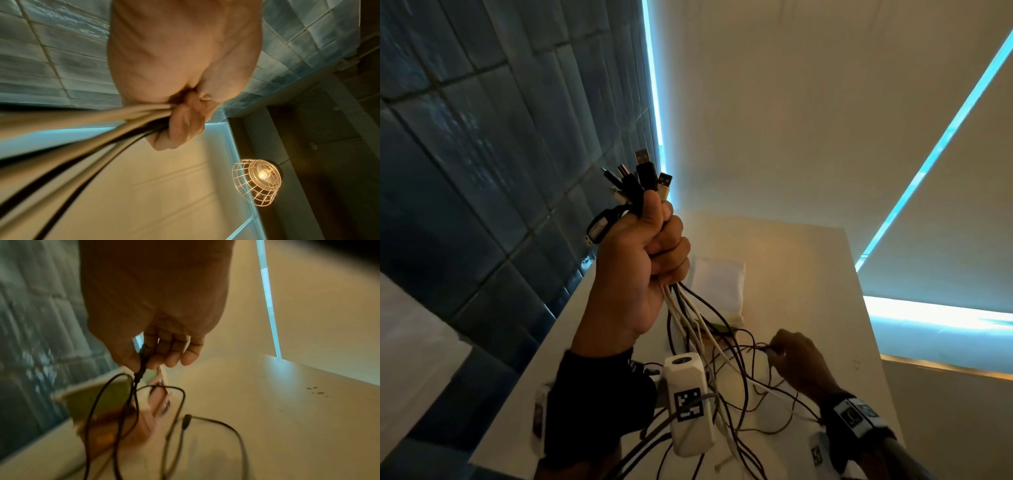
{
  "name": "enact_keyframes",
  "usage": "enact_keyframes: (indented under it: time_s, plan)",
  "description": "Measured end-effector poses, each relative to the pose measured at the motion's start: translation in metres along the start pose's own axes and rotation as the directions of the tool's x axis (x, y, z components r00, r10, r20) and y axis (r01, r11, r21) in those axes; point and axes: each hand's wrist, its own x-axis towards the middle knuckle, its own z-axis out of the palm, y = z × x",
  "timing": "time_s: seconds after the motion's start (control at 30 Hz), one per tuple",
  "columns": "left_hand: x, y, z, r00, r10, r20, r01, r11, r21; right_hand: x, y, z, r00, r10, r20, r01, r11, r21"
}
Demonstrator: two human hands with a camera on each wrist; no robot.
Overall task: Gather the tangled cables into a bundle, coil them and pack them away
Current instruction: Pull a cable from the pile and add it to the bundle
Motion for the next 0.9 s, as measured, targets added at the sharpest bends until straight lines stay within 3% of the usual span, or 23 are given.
enact_keyframes:
  time_s: [0.07,0.1,0.17,0.2,0.27,0.4,0.5,0.63,0.8,0.9]
  plan:
    - [0.004,-0.006,0.003,1.0,0.002,-0.025,-0.001,0.999,0.044,0.007,-0.012,-0.019,0.99,0.046,-0.137,-0.004,0.956,0.294]
    - [0.007,-0.01,0.004,0.999,-0.003,-0.04,0.005,0.998,0.064,0.011,-0.02,-0.029,0.978,0.113,-0.175,-0.016,0.878,0.478]
    - [0.012,-0.02,0.008,0.998,-0.02,-0.063,0.027,0.993,0.111,0.015,-0.046,-0.049,0.965,0.196,-0.173,0.019,0.609,0.793]
    - [0.014,-0.025,0.009,0.997,-0.029,-0.073,0.039,0.989,0.14,0.017,-0.061,-0.06,0.965,0.188,-0.181,0.072,0.475,0.877]
    - [0.017,-0.035,0.009,0.994,-0.034,-0.101,0.055,0.976,0.21,0.019,-0.093,-0.078,0.958,0.15,-0.243,0.174,0.368,0.914]
    - [0.019,-0.048,0.007,0.979,-0.008,-0.206,0.091,0.914,0.396,0.015,-0.147,-0.104,0.943,-0.071,-0.326,0.329,0.35,0.877]
    - [0.016,-0.048,0.007,0.978,-0.02,-0.207,0.129,0.838,0.53,0.006,-0.174,-0.118,0.91,-0.211,-0.357,0.413,0.389,0.823]
    - [0.012,-0.045,0.004,0.988,-0.067,-0.136,0.129,0.839,0.528,0.001,-0.181,-0.123,0.924,-0.145,-0.354,0.382,0.417,0.825]
    - [0.013,-0.039,-0.001,0.977,0.026,-0.213,0.061,0.918,0.392,-0.008,-0.162,-0.113,0.929,-0.269,-0.253,0.357,0.48,0.802]
    - [0.01,-0.042,0.006,0.991,-0.002,-0.137,0.068,0.874,0.48,-0.009,-0.165,-0.113,0.917,-0.214,-0.336,0.399,0.464,0.791]
